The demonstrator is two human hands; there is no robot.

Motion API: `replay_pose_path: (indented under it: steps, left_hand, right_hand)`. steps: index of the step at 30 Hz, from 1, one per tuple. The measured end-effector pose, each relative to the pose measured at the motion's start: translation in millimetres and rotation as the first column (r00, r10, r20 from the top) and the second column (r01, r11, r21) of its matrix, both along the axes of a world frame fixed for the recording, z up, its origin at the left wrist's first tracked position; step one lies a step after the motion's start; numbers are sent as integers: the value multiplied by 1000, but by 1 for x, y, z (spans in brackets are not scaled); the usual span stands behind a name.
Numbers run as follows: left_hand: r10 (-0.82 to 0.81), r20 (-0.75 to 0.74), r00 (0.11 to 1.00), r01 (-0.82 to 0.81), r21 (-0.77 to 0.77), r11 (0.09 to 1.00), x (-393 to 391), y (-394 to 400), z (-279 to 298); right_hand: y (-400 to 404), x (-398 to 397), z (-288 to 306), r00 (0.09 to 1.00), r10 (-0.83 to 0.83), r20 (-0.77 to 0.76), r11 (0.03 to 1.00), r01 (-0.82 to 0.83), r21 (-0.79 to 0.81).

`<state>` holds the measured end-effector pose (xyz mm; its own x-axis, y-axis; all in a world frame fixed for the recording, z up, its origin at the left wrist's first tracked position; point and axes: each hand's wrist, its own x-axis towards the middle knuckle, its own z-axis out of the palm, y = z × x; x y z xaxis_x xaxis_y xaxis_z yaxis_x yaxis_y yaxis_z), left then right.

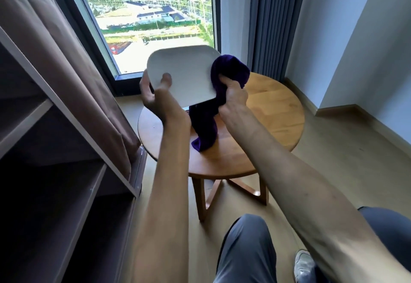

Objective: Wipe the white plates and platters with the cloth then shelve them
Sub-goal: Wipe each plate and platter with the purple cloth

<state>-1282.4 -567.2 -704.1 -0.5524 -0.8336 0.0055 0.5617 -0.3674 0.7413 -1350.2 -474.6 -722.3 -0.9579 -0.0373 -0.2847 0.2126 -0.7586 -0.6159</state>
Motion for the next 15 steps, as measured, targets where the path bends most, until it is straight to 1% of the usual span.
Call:
replay_pose_path:
  steps: [1,3,4,5,7,9,10,11,12,13,14,15]
  left_hand:
    - [32,-16,999,-31,28,999,0,7,-7]
    - [-3,-37,999,4,44,999,-4,21,-19]
    - [-42,-3,999,42,-9,999,-7,30,-21]
    - [-47,83,995,56,-109,992,-10,38,-23]
    - [53,219,974,6,-261,965,-18,45,-27]
    - [102,218,971,-19,-353,935,-18,31,-21]
    - [81,210,974,16,-424,906,-17,18,-16]
    - [37,229,973,91,-522,848,-14,4,-10]
    - [-29,273,962,199,-620,758,-12,-11,-3]
    - [-114,351,929,339,-687,643,-9,-26,4]
    - [-202,456,867,490,-702,517,-4,-37,12]
    - [-261,575,776,629,-670,394,-1,-46,20]
  right_hand:
    - [0,1,-4,1000,-19,20,1000,19,-9]
    - [-1,3,-11,996,-43,77,999,45,-20]
    - [-4,4,-12,995,-45,94,999,48,-26]
    - [-7,5,-13,995,-38,91,999,40,-24]
    - [-7,7,-14,999,4,39,1000,-5,7]
    - [0,4,-17,997,59,-39,995,-55,87]
    - [7,2,-18,993,80,-88,988,-67,139]
    - [16,-1,-19,986,97,-134,979,-70,192]
    - [23,-5,-18,979,112,-172,968,-68,243]
    - [29,-8,-17,969,134,-207,953,-69,295]
    - [33,-9,-15,955,176,-240,931,-82,357]
    - [35,-11,-12,935,233,-267,900,-103,424]
